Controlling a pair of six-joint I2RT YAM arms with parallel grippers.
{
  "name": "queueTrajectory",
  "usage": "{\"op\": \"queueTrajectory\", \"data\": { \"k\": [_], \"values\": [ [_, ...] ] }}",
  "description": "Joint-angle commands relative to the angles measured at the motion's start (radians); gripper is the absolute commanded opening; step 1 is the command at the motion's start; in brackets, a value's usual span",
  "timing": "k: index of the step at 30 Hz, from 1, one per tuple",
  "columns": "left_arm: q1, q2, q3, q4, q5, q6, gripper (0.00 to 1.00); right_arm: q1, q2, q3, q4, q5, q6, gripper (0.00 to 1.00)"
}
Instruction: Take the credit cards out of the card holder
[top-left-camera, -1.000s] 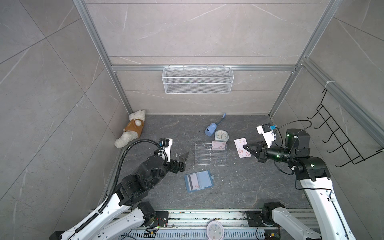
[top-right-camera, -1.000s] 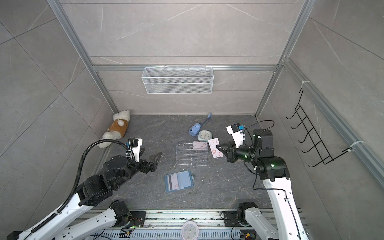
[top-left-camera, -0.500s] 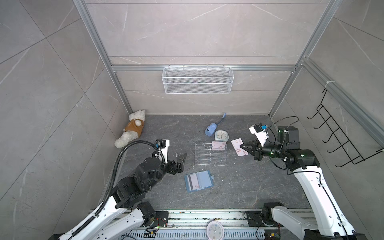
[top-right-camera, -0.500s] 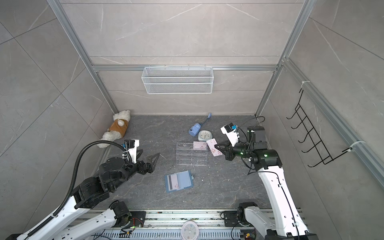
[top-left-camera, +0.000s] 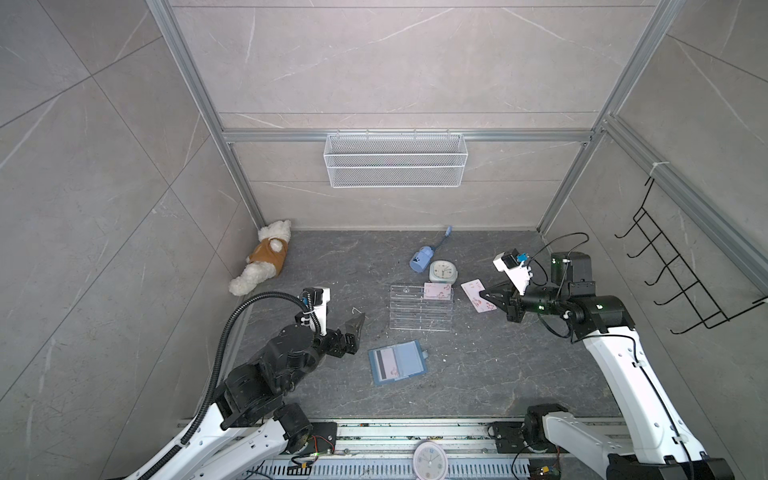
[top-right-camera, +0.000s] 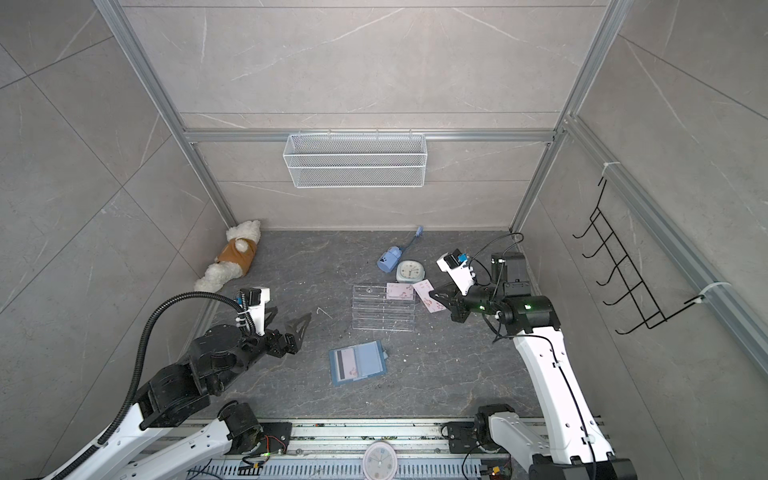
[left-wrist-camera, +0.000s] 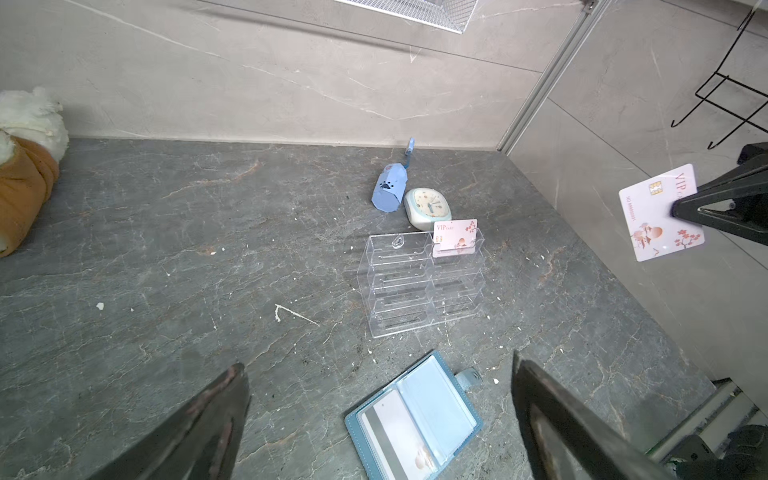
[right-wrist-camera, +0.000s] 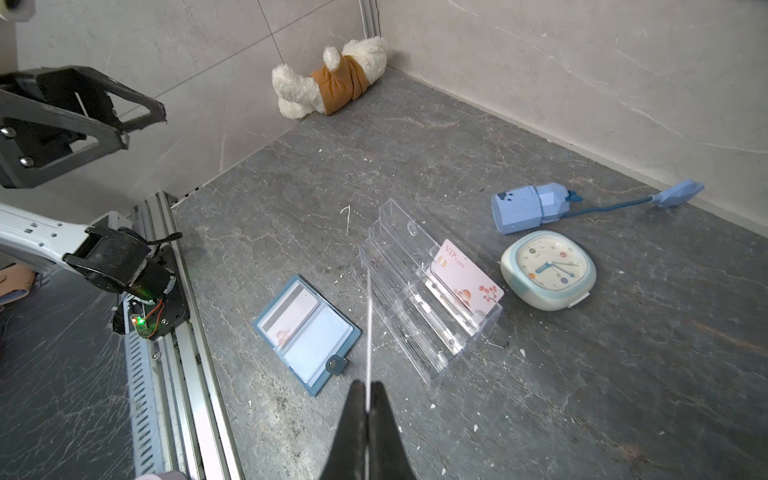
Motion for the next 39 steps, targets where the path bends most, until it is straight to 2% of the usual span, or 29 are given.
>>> {"op": "queueTrajectory", "data": {
  "k": [1, 14, 24, 39],
  "values": [
    [-0.002, -0.007, -0.012, -0.017, -0.022, -0.003, 1.00, 0.009, 0.046, 0.050, -0.045, 0.036, -0.076, 0.00],
    [-0.002, -0.032, -0.014, -0.021, -0.060, 0.067, 1.00, 0.082, 0.185, 0.154, -0.094, 0.168, -0.172, 0.00],
    [-0.002, -0.041, -0.071, -0.041, -0.075, 0.064, 1.00, 0.134, 0.280, 0.222, -0.103, 0.253, -0.246, 0.00],
    [-0.002, -0.075, -0.144, -0.050, -0.118, 0.055, 1.00, 0.164, 0.475, 0.407, -0.181, 0.281, -0.384, 0.00]
  ]
}}
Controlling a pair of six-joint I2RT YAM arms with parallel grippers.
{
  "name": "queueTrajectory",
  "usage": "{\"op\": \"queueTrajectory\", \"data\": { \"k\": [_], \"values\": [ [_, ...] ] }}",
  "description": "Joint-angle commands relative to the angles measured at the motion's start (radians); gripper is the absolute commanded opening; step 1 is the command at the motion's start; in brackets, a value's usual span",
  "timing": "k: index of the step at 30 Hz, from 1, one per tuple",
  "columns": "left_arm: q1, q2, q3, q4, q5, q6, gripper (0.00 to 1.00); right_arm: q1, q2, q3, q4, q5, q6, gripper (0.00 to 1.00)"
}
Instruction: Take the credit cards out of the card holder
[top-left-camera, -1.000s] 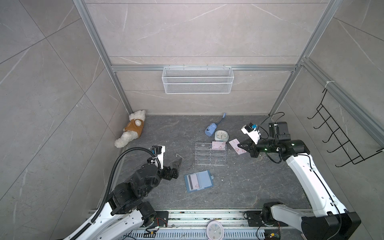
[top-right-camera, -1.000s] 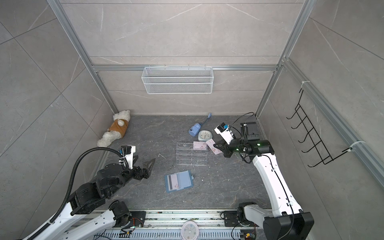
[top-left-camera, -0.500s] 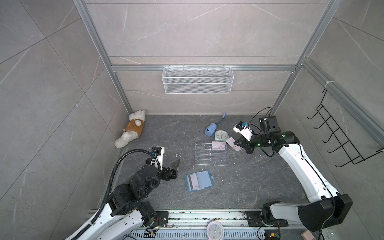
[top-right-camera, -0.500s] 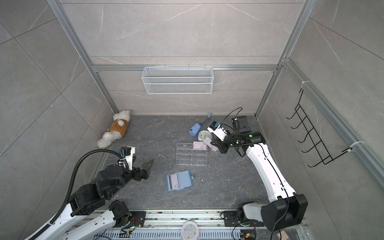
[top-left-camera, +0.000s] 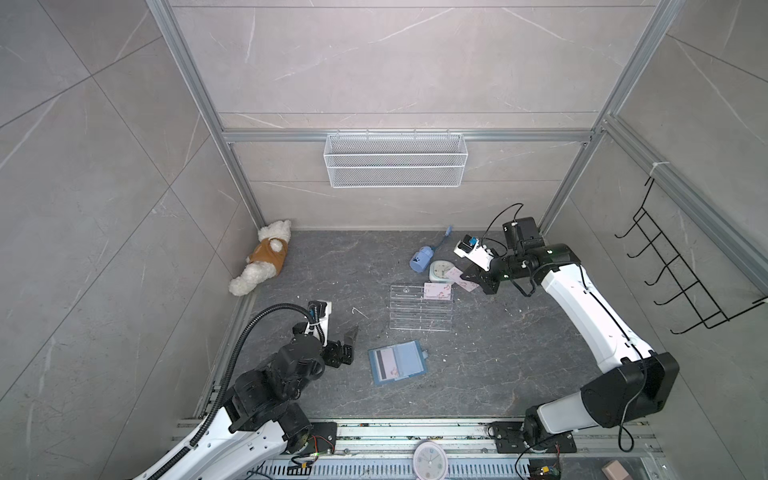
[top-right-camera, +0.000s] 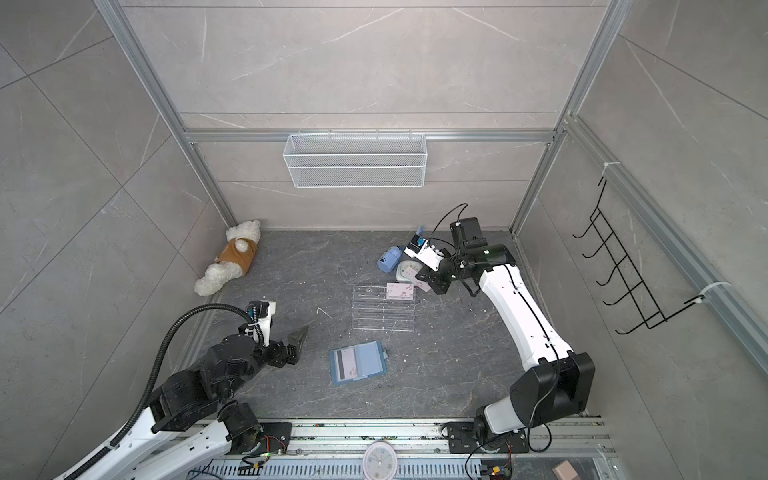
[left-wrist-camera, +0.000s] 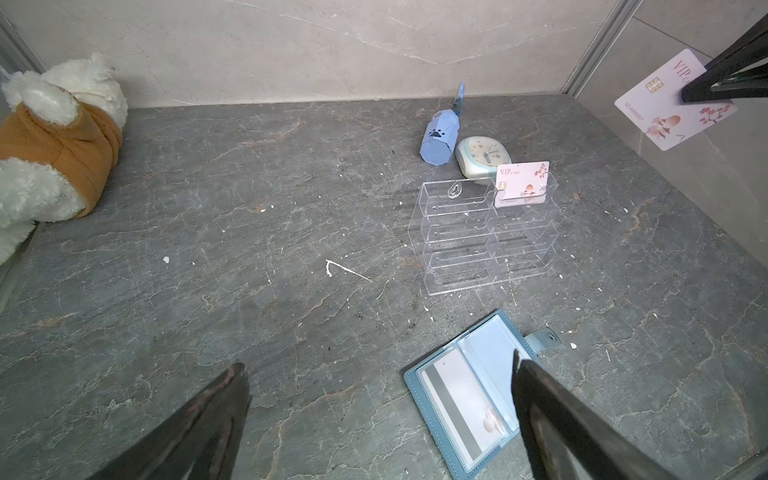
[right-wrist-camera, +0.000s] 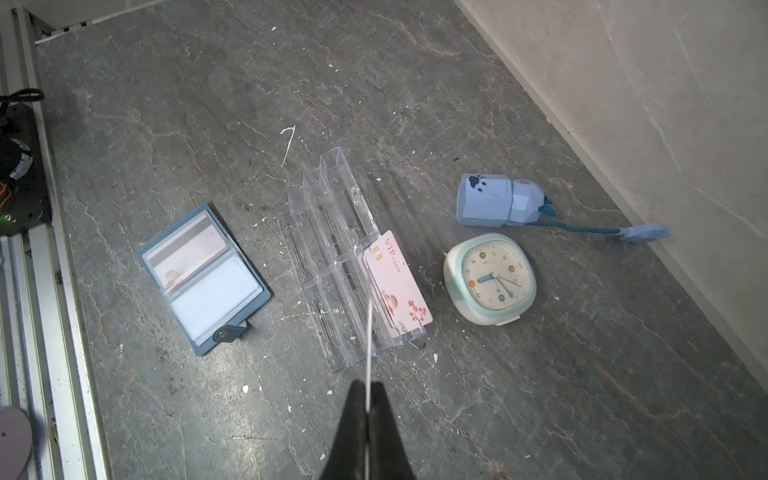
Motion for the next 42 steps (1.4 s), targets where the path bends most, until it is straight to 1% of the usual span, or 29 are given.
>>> {"op": "queueTrajectory", "data": {
  "k": [1, 7, 13, 17, 23, 35, 42],
  "values": [
    [-0.002, -0.017, -0.010, 0.008, -0.040, 0.008, 1.00, 0.010, 0.049, 0.070, -0.066, 0.014, -0.064, 0.00],
    [-0.002, -0.022, -0.029, 0.005, -0.048, 0.001, 1.00, 0.022, 0.131, 0.162, -0.125, 0.002, -0.118, 0.00],
    [-0.002, -0.030, -0.026, -0.009, -0.049, 0.012, 1.00, 0.047, 0.215, 0.258, -0.210, 0.018, -0.193, 0.00],
    [-0.002, -0.032, -0.031, -0.009, -0.057, 0.014, 1.00, 0.054, 0.283, 0.328, -0.255, 0.021, -0.213, 0.00],
    [-0.002, -0.028, -0.032, -0.017, -0.054, 0.013, 1.00, 0.087, 0.352, 0.371, -0.296, 0.077, -0.279, 0.00],
    [-0.002, -0.010, -0.033, -0.021, -0.074, 0.007, 1.00, 0.123, 0.486, 0.493, -0.360, 0.142, -0.333, 0.00],
    [-0.002, 0.002, -0.037, -0.012, -0.072, 0.013, 1.00, 0.150, 0.550, 0.536, -0.364, 0.171, -0.338, 0.00]
  ]
}}
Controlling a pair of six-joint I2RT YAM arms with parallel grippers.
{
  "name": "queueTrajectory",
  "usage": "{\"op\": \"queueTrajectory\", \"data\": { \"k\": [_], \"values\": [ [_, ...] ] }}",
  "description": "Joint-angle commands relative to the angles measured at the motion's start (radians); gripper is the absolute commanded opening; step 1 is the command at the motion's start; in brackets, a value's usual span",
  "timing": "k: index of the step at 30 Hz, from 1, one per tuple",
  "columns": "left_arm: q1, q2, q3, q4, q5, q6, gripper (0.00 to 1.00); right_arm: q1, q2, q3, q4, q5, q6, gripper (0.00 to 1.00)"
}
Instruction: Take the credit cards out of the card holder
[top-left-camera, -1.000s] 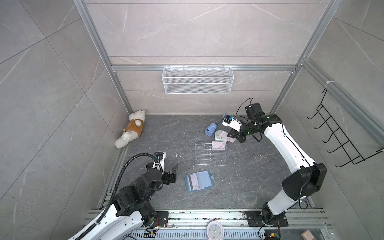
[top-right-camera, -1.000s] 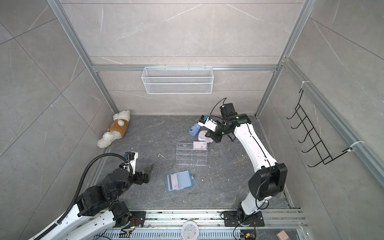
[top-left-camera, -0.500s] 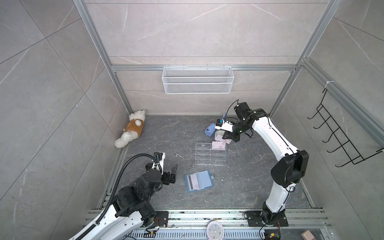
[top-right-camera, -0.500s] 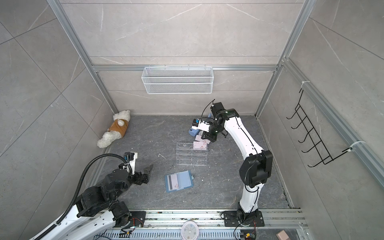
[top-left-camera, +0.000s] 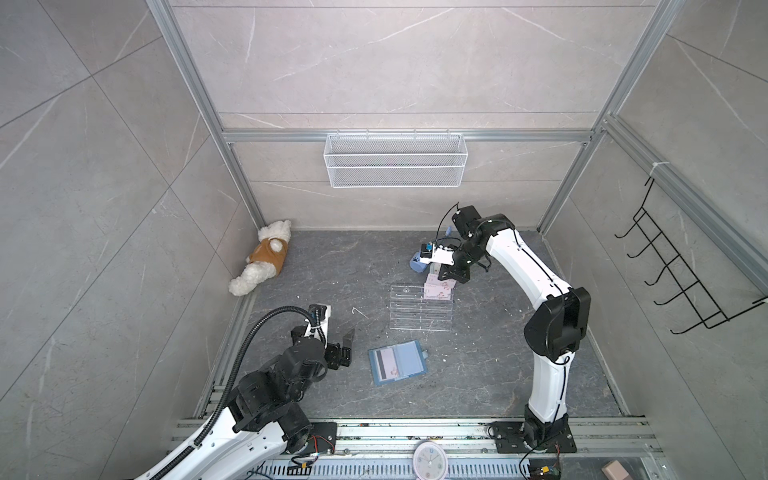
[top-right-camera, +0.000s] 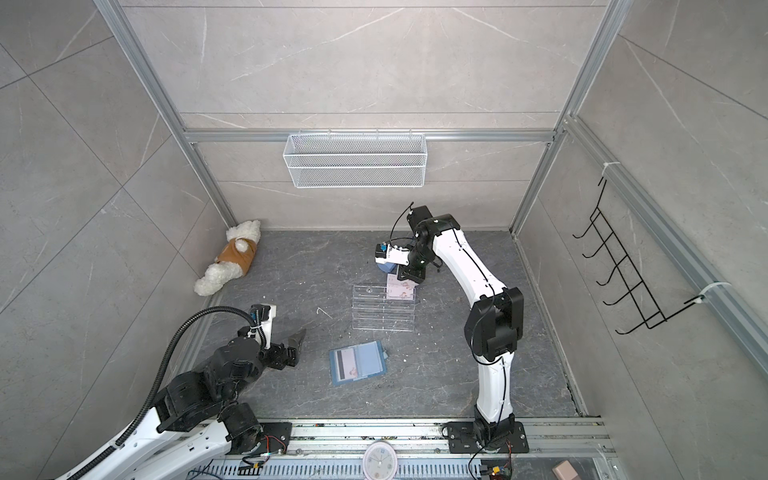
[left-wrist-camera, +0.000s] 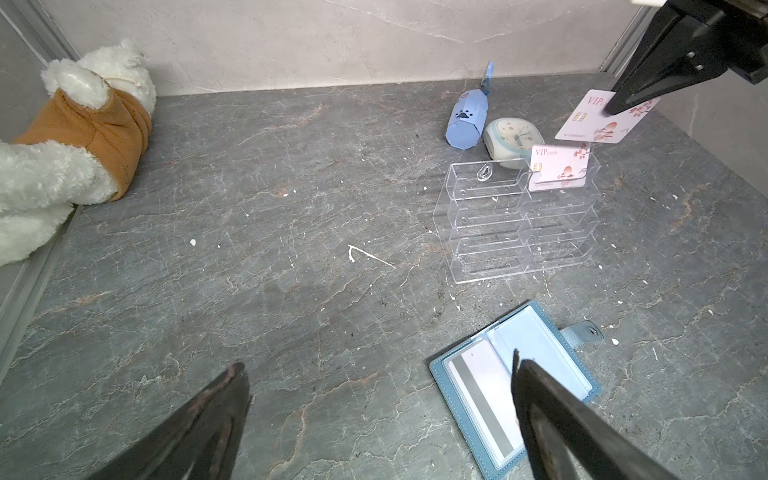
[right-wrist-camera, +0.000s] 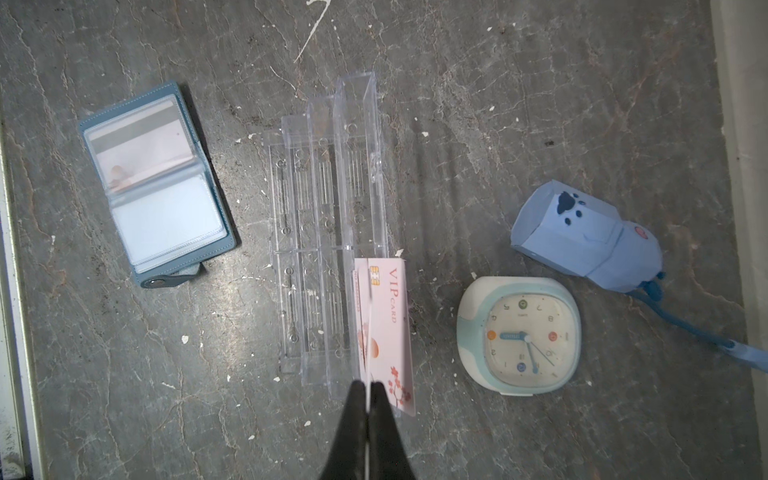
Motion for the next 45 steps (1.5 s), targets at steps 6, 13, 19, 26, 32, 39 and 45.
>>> {"op": "queueTrajectory", "data": {
  "k": [6, 13, 19, 26, 32, 39, 45],
  "values": [
    [-0.002, 0.016, 0.003, 0.008, -0.019, 0.018, 1.00, 0.021, 0.071, 0.073, -0.056, 0.044, -0.030, 0.00],
    [-0.003, 0.021, 0.000, 0.015, -0.019, 0.023, 1.00, 0.020, 0.083, 0.067, -0.059, 0.072, -0.041, 0.00],
    [-0.003, 0.029, 0.001, 0.016, -0.015, 0.024, 1.00, 0.021, 0.094, 0.070, -0.053, 0.073, -0.045, 0.00],
    [-0.002, 0.032, -0.001, 0.022, -0.004, 0.026, 1.00, 0.022, 0.106, 0.076, -0.048, 0.073, -0.038, 0.00],
    [-0.002, 0.036, -0.004, 0.030, 0.007, 0.028, 1.00, 0.025, 0.117, 0.082, -0.048, 0.062, -0.036, 0.00],
    [-0.002, 0.041, -0.005, 0.033, 0.011, 0.030, 1.00, 0.027, 0.125, 0.083, -0.045, 0.063, -0.035, 0.00],
    [-0.003, 0.044, -0.006, 0.038, 0.017, 0.030, 1.00, 0.029, 0.129, 0.084, -0.045, 0.056, -0.035, 0.00]
  ]
}}
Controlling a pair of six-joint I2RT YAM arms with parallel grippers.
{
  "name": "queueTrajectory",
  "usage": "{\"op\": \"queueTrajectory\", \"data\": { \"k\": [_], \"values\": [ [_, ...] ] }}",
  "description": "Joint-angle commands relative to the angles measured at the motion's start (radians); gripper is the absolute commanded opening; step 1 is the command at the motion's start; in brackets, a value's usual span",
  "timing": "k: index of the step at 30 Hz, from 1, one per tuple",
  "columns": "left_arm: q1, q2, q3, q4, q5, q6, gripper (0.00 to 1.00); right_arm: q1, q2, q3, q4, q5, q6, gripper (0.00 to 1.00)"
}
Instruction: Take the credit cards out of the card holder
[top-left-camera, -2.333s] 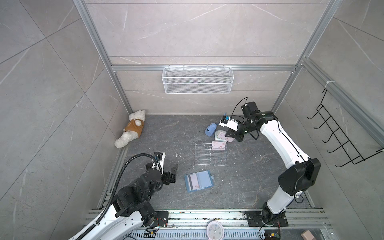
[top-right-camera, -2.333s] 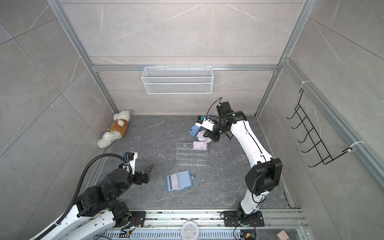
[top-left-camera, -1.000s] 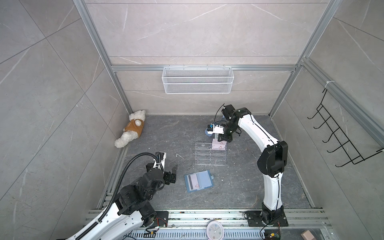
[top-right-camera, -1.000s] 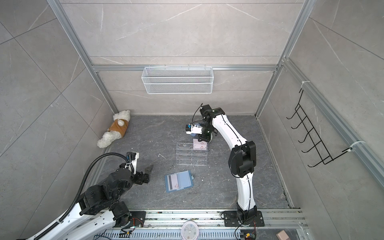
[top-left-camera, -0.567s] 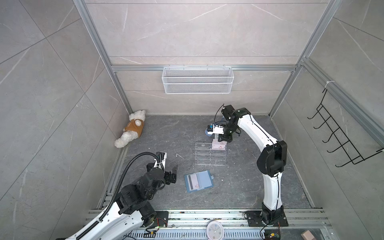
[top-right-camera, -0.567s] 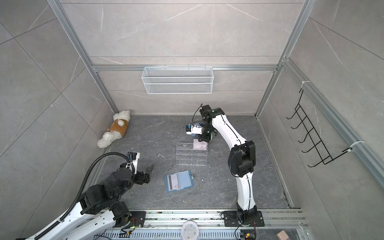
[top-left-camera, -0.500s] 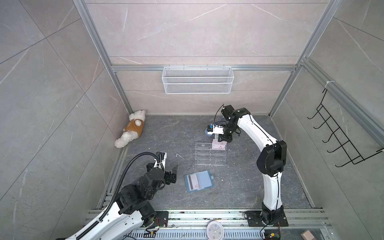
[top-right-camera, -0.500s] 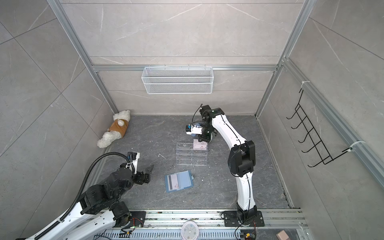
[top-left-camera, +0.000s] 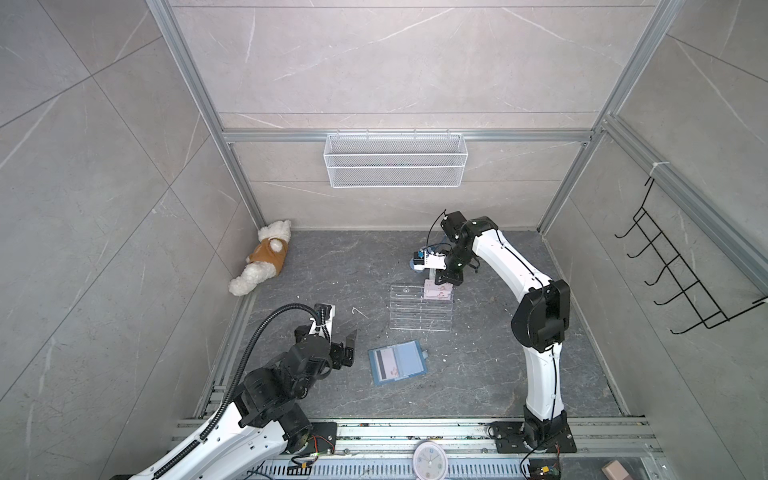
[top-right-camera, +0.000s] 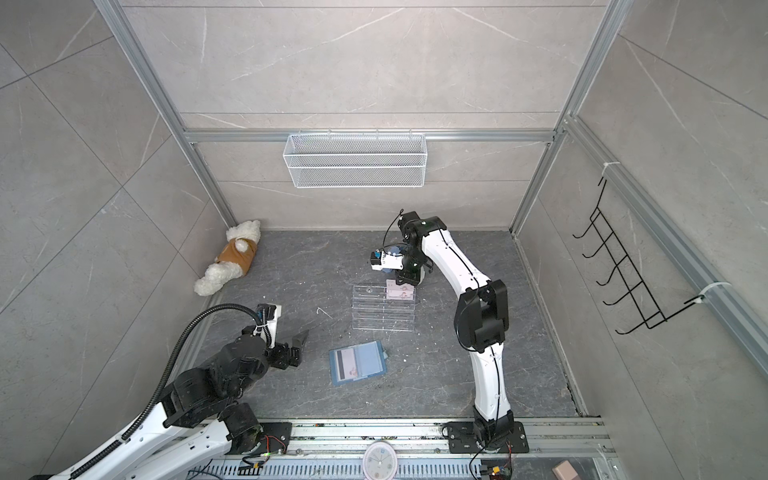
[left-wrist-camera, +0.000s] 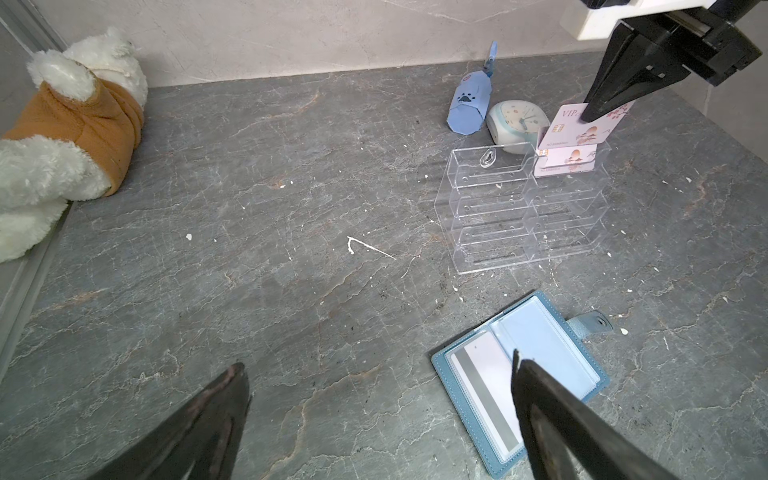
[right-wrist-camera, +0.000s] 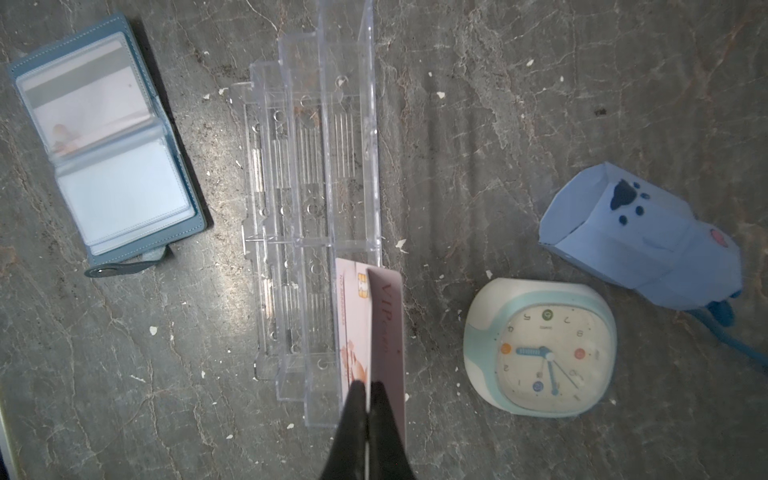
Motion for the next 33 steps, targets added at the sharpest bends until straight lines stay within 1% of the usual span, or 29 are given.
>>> {"op": "queueTrajectory", "data": {
  "k": [1, 6, 16, 23, 26, 31, 33],
  "values": [
    [-0.002, 0.007, -0.003, 0.034, 0.008, 0.024, 1.00, 0.011, 0.025, 0.030, -0.025, -0.016, -0.010, 0.00],
    [-0.002, 0.021, -0.001, 0.034, 0.009, 0.021, 0.99, 0.010, 0.036, 0.038, -0.032, -0.025, -0.004, 0.00],
    [-0.003, 0.021, 0.001, 0.034, 0.017, 0.027, 0.99, 0.011, 0.044, 0.035, -0.039, 0.009, -0.002, 0.00],
    [-0.002, 0.024, 0.000, 0.036, 0.020, 0.027, 1.00, 0.011, 0.039, 0.033, -0.035, 0.025, 0.004, 0.06],
    [-0.002, 0.024, 0.001, 0.034, 0.023, 0.025, 1.00, 0.011, 0.036, 0.032, -0.031, 0.031, 0.010, 0.11],
    [-0.002, 0.021, 0.001, 0.036, 0.023, 0.025, 1.00, 0.011, 0.027, 0.036, -0.025, 0.030, 0.027, 0.17],
    [-0.002, 0.021, 0.000, 0.037, 0.026, 0.025, 1.00, 0.011, 0.021, 0.042, -0.025, 0.028, 0.031, 0.18]
  ]
}}
